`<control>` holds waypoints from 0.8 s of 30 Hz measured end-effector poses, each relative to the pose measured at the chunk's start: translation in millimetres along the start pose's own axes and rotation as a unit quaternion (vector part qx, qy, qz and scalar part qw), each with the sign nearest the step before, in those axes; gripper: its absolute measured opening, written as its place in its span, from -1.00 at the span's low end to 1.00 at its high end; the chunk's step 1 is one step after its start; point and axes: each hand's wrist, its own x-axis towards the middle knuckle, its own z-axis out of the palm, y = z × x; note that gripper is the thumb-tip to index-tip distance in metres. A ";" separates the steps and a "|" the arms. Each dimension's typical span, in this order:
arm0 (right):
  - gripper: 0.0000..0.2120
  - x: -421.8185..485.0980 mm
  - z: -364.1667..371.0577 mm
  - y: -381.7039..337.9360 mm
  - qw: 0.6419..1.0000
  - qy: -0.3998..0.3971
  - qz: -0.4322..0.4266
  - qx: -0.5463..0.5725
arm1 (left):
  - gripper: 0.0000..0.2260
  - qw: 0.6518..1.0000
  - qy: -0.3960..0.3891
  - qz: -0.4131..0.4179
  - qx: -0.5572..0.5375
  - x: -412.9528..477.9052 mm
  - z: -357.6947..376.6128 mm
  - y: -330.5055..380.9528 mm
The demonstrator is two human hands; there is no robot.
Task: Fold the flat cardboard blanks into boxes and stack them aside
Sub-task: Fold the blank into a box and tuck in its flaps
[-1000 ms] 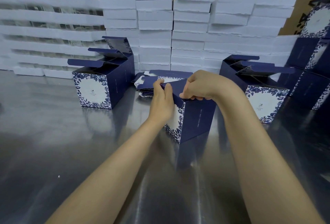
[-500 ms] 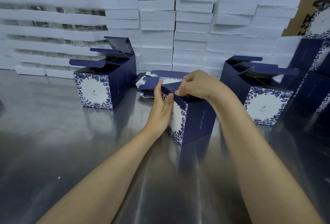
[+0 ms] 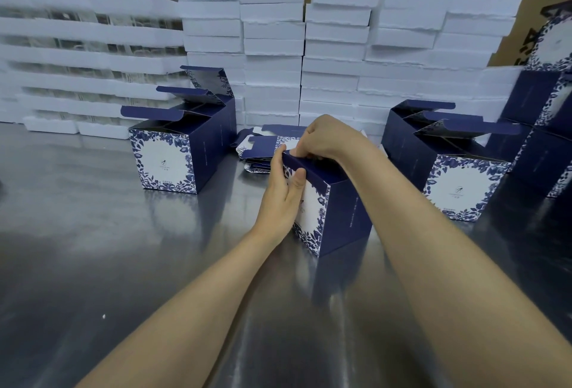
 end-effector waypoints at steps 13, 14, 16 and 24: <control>-0.72 -19.3 21.9 37.7 0.825 0.420 -0.133 0.354 | 0.07 0.993 -0.021 0.018 0.114 -21.9 17.4 7.9; -0.74 -24.3 30.4 47.6 0.772 0.495 -0.125 0.380 | 0.06 0.992 -0.017 0.022 0.119 -21.7 18.5 7.9; -0.80 -31.4 48.1 71.0 0.749 0.541 -0.086 0.373 | 0.07 0.990 -0.021 0.027 0.137 -20.8 20.5 6.5; -0.87 -19.9 71.8 119.4 0.772 0.535 -0.112 0.324 | 0.09 0.989 -0.018 0.019 0.144 -17.3 39.2 -5.5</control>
